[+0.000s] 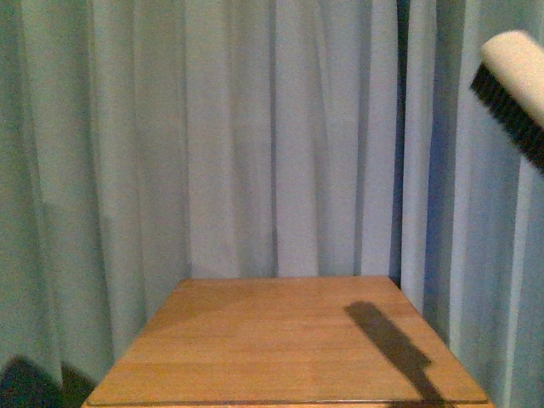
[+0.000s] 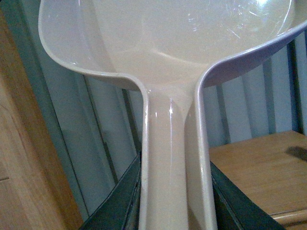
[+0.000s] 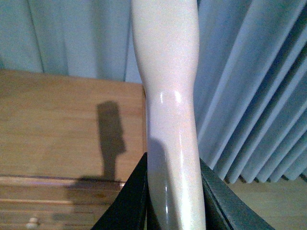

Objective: Clean up trash

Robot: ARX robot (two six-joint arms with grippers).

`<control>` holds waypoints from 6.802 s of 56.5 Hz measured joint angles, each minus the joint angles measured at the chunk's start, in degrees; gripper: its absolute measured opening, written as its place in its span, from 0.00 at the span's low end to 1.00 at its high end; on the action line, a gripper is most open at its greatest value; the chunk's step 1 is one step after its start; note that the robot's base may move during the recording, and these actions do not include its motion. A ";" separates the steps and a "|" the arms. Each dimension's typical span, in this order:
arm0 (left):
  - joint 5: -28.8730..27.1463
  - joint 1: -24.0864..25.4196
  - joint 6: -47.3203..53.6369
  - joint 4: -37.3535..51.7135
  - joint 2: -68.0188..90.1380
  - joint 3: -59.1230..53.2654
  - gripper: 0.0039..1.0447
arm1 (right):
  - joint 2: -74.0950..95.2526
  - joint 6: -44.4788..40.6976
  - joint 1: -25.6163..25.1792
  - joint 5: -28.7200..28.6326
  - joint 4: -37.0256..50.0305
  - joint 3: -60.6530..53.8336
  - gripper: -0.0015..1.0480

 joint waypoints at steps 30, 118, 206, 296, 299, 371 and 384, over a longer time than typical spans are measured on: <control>-0.02 0.00 0.00 0.00 -0.02 0.00 0.27 | -22.40 -7.43 15.67 16.22 -2.58 -7.74 0.20; -0.07 0.20 -0.04 -0.17 -0.22 -0.15 0.26 | -23.45 -8.55 15.12 17.42 -1.77 -9.44 0.20; 13.07 -1.73 41.48 -29.97 48.76 21.75 0.26 | -23.47 -8.55 15.06 17.64 -1.81 -9.44 0.20; 9.49 -6.99 51.34 -31.50 71.80 29.55 0.26 | -23.47 -8.55 15.06 17.62 -1.81 -9.44 0.20; 9.44 -6.97 51.41 -31.50 72.02 29.55 0.26 | -23.47 -8.55 15.06 17.62 -1.81 -9.44 0.20; 8.52 -6.86 52.43 -32.06 72.22 29.55 0.26 | 37.42 11.74 -8.76 -19.61 -19.32 20.06 0.20; 8.52 -6.86 52.43 -32.06 72.22 29.55 0.26 | 50.25 8.74 -3.54 -18.38 -22.62 31.12 0.20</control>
